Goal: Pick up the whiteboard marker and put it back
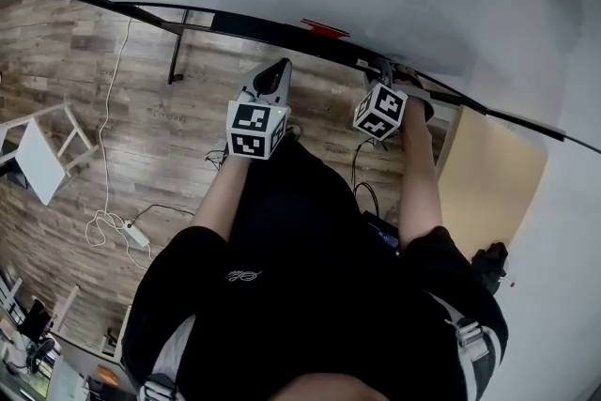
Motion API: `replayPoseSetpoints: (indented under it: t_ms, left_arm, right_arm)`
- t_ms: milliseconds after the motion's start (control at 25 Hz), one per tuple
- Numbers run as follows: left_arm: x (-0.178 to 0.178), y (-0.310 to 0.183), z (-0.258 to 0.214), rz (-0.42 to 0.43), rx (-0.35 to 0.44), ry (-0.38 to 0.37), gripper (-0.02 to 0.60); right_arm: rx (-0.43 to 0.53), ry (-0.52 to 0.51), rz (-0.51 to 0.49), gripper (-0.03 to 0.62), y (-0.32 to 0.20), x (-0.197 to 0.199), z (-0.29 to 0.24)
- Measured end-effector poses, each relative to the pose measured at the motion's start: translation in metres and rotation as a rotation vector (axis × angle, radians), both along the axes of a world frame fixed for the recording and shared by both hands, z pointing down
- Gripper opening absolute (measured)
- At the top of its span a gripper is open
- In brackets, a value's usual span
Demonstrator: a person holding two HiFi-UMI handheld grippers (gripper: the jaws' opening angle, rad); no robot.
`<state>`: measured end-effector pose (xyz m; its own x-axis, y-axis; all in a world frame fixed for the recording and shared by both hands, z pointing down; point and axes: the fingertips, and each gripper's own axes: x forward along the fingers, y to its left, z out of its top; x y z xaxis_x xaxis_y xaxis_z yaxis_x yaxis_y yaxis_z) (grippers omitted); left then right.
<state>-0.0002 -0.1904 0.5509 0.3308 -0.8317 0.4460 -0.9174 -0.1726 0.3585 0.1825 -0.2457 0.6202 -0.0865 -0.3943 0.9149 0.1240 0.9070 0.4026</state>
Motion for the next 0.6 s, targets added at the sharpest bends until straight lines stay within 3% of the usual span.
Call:
replayPoseSetpoints:
  t_ms: [600]
  left_arm:
    - [0.000, -0.002, 0.002, -0.004, -0.009, -0.008, 0.006]
  right_arm:
    - [-0.036, 0.019, 0.019, 0.054, 0.001, 0.006, 0.016]
